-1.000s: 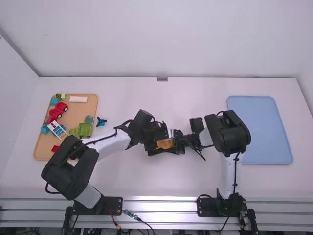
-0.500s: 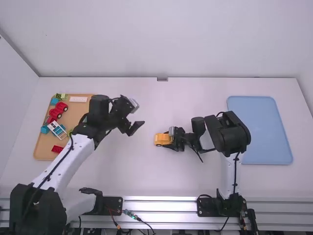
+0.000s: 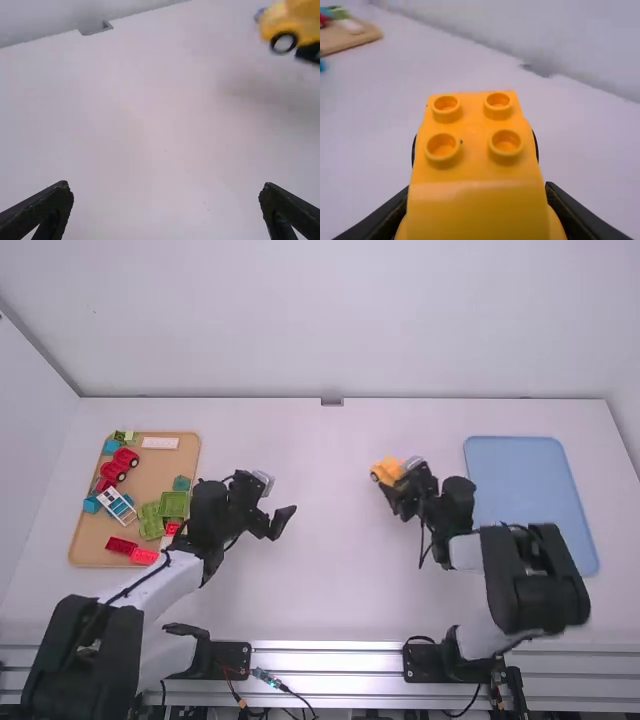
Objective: Assemble lego blocks to make yellow taxi
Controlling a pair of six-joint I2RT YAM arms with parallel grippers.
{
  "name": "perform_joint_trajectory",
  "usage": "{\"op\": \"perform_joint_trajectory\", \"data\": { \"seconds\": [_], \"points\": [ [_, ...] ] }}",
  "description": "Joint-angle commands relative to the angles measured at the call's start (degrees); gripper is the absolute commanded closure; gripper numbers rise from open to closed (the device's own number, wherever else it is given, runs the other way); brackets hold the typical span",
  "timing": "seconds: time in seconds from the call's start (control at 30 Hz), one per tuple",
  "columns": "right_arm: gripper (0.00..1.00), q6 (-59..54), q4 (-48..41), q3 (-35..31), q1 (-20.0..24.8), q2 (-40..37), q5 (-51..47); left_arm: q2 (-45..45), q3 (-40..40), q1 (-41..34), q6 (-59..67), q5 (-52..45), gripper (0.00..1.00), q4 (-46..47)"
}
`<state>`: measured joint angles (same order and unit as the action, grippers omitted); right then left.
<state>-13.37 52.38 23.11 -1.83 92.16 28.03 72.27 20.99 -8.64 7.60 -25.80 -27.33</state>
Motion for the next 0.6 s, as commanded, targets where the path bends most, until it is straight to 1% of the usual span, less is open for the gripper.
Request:
{"op": "perform_joint_trajectory", "data": {
  "seconds": [0.0, 0.07, 0.13, 0.2, 0.23, 0.27, 0.3, 0.37, 0.4, 0.43, 0.5, 0.57],
  "points": [
    [1.0, 1.0, -6.1, -0.2, 4.6, -7.9, -9.0, 0.0, -1.4, -0.5, -2.3, 0.2, 0.01, 0.2],
    [1.0, -0.9, -17.9, 2.0, 9.9, -14.6, -13.6, 0.0, -1.4, -1.3, -2.2, 2.6, 0.01, 2.4],
    [1.0, -1.3, -23.3, 3.4, 12.8, -17.4, -15.8, 0.0, -1.1, -1.8, -2.2, 4.5, 0.01, 3.6],
    [1.0, -2.1, -28.0, 4.7, 17.6, -20.4, -16.6, 0.0, -0.6, -2.7, -2.5, 5.9, 0.01, 4.7],
    [1.0, -3.0, -28.5, 4.8, 20.0, -21.0, -16.5, 0.0, -0.5, -3.2, -2.6, 6.0, 0.01, 4.9],
    [1.0, -3.0, -28.5, 4.8, 20.0, -21.0, -16.5, 0.0, -0.5, -3.2, -2.6, 6.0, 0.01, 4.9],
    [1.0, -3.5, -28.3, 4.8, 22.8, -20.6, -16.3, 0.1, -0.2, -3.7, -2.4, 5.7, 0.01, 4.9],
    [1.0, -3.5, -26.9, 4.5, 25.9, -19.0, -16.1, 0.0, -0.2, -4.2, -2.4, 5.8, 0.01, 4.6],
    [1.0, -3.6, -25.6, 4.5, 27.4, -17.4, -15.8, 0.0, -0.2, -4.4, -2.4, 5.8, 0.01, 4.6],
    [1.0, -3.6, -25.0, 4.5, 28.1, -16.5, -15.8, 0.0, -0.2, -4.5, -2.4, 5.8, 0.01, 4.6],
    [1.0, -3.0, -21.3, 4.5, 30.6, -11.9, -15.6, 0.0, -0.3, -4.6, -2.4, 5.9, 0.01, 4.8],
    [1.0, -3.5, -18.3, 4.7, 32.0, -7.8, -13.5, 0.0, -0.3, -4.5, -2.4, 6.0, 0.01, 4.9]
  ]
}}
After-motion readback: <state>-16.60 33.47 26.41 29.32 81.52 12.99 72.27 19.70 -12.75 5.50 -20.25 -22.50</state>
